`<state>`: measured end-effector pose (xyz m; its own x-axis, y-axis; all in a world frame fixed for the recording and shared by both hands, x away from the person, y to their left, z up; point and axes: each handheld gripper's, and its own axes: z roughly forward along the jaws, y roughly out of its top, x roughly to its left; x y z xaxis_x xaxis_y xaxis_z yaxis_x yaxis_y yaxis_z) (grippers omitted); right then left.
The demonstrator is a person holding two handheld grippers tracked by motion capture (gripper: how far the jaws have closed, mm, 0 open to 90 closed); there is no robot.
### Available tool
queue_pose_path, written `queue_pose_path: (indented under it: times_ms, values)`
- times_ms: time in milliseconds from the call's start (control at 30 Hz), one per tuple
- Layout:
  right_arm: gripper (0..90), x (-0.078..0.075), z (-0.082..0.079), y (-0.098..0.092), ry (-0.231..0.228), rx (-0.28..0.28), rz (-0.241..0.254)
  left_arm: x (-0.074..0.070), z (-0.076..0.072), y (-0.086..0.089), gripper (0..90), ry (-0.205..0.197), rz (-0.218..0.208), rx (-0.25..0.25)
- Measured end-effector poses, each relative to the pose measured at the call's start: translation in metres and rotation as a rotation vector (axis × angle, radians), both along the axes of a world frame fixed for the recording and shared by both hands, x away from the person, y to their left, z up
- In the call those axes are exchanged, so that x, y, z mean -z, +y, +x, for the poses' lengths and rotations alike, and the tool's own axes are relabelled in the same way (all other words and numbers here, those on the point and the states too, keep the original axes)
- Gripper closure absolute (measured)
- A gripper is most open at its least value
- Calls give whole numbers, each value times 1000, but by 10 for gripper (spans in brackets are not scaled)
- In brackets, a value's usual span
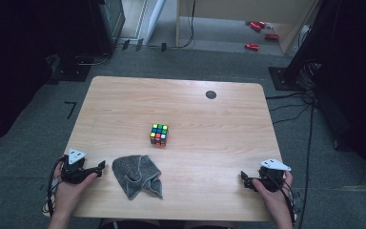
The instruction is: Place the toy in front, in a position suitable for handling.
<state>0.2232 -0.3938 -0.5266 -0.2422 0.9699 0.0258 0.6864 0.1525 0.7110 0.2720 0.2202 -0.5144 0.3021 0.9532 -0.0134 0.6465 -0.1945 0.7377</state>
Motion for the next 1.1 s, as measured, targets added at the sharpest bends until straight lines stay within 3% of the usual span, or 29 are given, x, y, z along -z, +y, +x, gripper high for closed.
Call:
queue_pose_path:
  times_ms: [133, 233, 267, 300, 333, 433, 900, 967, 1100]
  values:
    - [0, 0, 0, 1, 0, 6, -1, -2, 1, 1, 144, -14, -19, -5]
    - [0, 0, 1, 2, -1, 4, 0, -7, 1, -7, 144, -29, -20, 30]
    - [0, 0, 1, 2, -1, 3, -1, -10, 0, -10, 144, -29, -57, 39]
    - [0, 0, 1, 2, -1, 3, -1, -10, 0, -10, 143, -29, -57, 39]
    - [0, 0, 2, 3, 1, 2, 0, -14, -1, -14, 144, -35, -121, 57]
    - [0, 0, 2, 3, 1, 4, 0, -19, -3, -26, 144, -44, -142, 84]
    - [0, 0, 3, 3, 0, 10, 0, -29, -20, -74, 155, -56, -136, 248]
    - [0, 0, 3, 3, 0, 10, 0, -31, -26, -86, 156, -57, -106, 285]
    - [0, 0, 3, 3, 0, 10, 0, -29, -30, -98, 157, -43, -86, 322]
